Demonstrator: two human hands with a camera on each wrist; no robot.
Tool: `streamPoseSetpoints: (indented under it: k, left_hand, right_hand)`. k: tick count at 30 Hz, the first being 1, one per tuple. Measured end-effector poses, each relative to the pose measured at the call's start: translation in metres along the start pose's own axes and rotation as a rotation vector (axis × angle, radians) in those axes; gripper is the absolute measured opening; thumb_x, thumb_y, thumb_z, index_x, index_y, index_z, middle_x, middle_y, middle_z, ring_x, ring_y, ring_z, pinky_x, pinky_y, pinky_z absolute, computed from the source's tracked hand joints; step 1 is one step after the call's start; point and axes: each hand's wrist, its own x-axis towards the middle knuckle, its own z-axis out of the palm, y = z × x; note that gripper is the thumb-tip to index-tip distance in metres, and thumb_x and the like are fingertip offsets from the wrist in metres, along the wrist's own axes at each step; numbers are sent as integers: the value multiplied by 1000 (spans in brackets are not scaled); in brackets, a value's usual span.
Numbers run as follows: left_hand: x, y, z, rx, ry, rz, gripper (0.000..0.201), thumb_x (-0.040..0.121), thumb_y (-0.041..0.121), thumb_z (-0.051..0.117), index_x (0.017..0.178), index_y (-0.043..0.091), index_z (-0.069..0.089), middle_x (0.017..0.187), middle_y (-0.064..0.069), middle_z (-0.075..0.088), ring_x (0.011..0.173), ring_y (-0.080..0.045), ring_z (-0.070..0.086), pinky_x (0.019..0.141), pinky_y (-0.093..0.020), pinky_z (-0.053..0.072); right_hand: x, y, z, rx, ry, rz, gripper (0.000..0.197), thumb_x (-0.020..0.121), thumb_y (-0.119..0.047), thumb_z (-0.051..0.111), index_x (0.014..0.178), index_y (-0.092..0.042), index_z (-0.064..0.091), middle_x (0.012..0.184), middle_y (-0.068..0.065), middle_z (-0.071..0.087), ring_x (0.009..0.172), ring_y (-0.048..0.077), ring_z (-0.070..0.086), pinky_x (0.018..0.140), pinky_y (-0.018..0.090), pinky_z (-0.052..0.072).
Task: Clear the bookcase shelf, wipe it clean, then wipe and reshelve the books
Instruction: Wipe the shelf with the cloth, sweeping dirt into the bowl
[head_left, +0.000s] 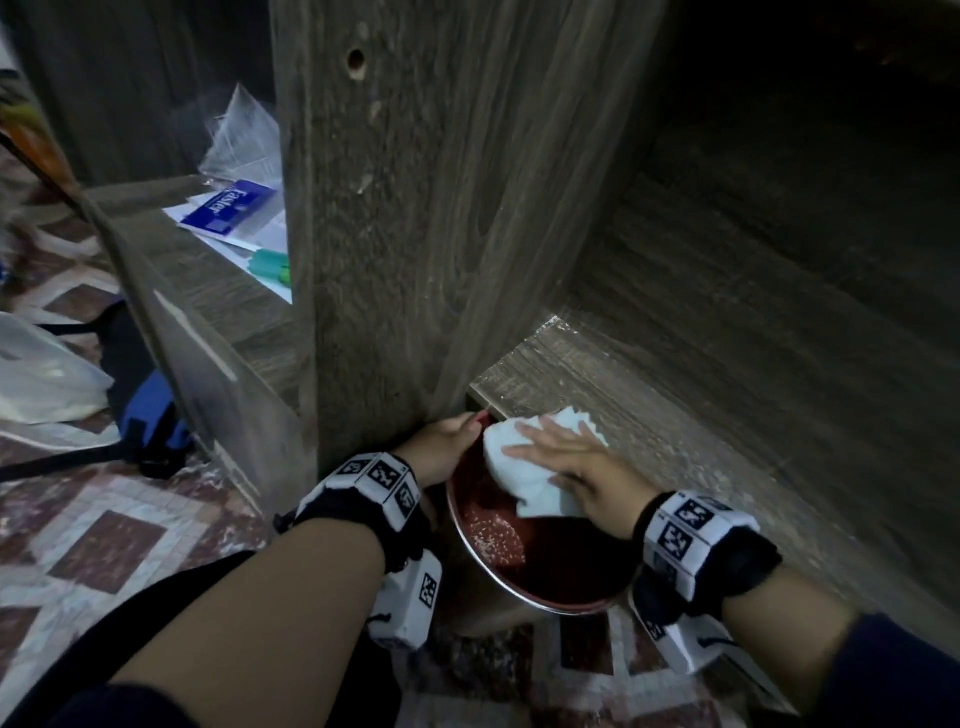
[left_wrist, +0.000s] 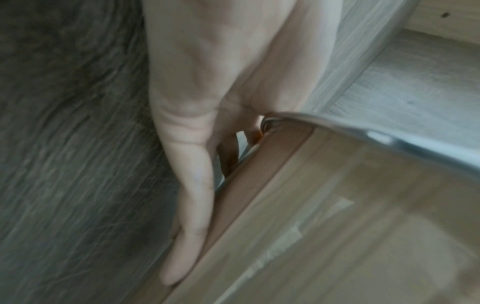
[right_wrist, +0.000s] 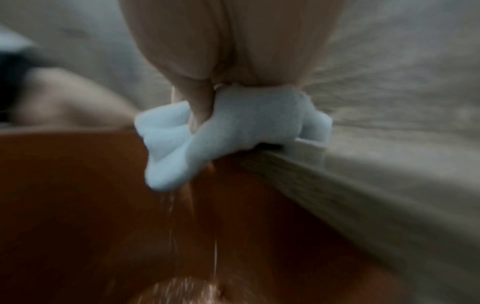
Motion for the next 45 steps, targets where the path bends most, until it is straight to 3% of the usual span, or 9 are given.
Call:
streamPoseSetpoints:
  k: [6, 11, 19, 23, 27, 35, 38, 42, 45]
  left_hand:
    - [6, -7, 1, -32, -26, 17, 36, 106, 25, 33, 138, 17, 48, 131, -7, 58, 119, -25, 56, 86, -31, 45]
    - [14, -14, 1, -83, -25, 20, 34, 105, 25, 36, 134, 18, 52, 125, -9, 63, 116, -24, 58, 98, -32, 45]
    - [23, -24, 2, -123, -7, 30, 32, 104, 31, 37, 129, 25, 56, 119, -2, 66, 114, -19, 60, 101, -34, 45]
    - [23, -24, 4, -157, -2, 12, 32, 104, 30, 37, 129, 22, 55, 122, 0, 63, 114, -15, 58, 90, -23, 45]
    - [26, -28, 5, -159, 13, -4, 41, 103, 30, 41, 142, 17, 48, 138, -1, 54, 128, -14, 49, 112, -32, 33]
    - [26, -28, 5, -165, 77, -9, 38, 104, 25, 41, 140, 18, 49, 136, 5, 52, 126, -7, 45, 108, -22, 31]
    - [25, -25, 5, -162, 79, -19, 39, 103, 27, 41, 141, 19, 47, 138, 4, 51, 130, -12, 45, 113, -32, 32]
    - [25, -25, 6, -193, 79, -23, 42, 103, 28, 44, 143, 16, 47, 143, 3, 48, 134, -13, 43, 116, -35, 29]
    - [26, -24, 6, -192, 67, -22, 41, 103, 27, 43, 142, 16, 48, 141, -1, 52, 131, -14, 47, 115, -37, 31]
  right_hand:
    - [-22, -18, -40, 97, -229, 24, 73, 96, 6, 43, 128, -59, 43, 146, -27, 36, 141, -5, 21, 116, 17, 7]
    - [10, -6, -106, 89, 20, 111, 65, 92, 10, 48, 131, -41, 47, 141, -22, 36, 139, 0, 23, 109, 4, 11]
    - [75, 11, -97, -370, 333, 626, 33, 96, -21, 47, 123, -15, 64, 129, 14, 60, 116, 31, 58, 90, 32, 46]
    - [92, 6, -75, -279, 56, 742, 52, 99, -42, 41, 127, 0, 52, 130, 22, 54, 121, 37, 50, 98, 36, 39]
    - [112, 27, -63, -185, 42, 801, 75, 96, -54, 38, 150, -5, 20, 158, 14, 18, 146, 29, 13, 118, 39, 16]
    - [131, 42, -69, 145, 63, 719, 62, 95, -32, 56, 148, -20, 26, 131, -9, 30, 135, 14, 29, 97, 19, 25]
    - [129, 50, -70, 197, 64, 703, 31, 82, -44, 65, 94, -47, 37, 94, -25, 32, 87, -6, 35, 74, 15, 28]
    - [115, 37, -63, 196, 31, 592, 48, 78, -38, 65, 121, -28, 44, 117, -15, 43, 121, 9, 38, 109, 38, 30]
    - [99, 20, -68, 262, 4, 565, 44, 83, -43, 62, 121, -25, 48, 121, -11, 45, 126, 11, 40, 104, 28, 28]
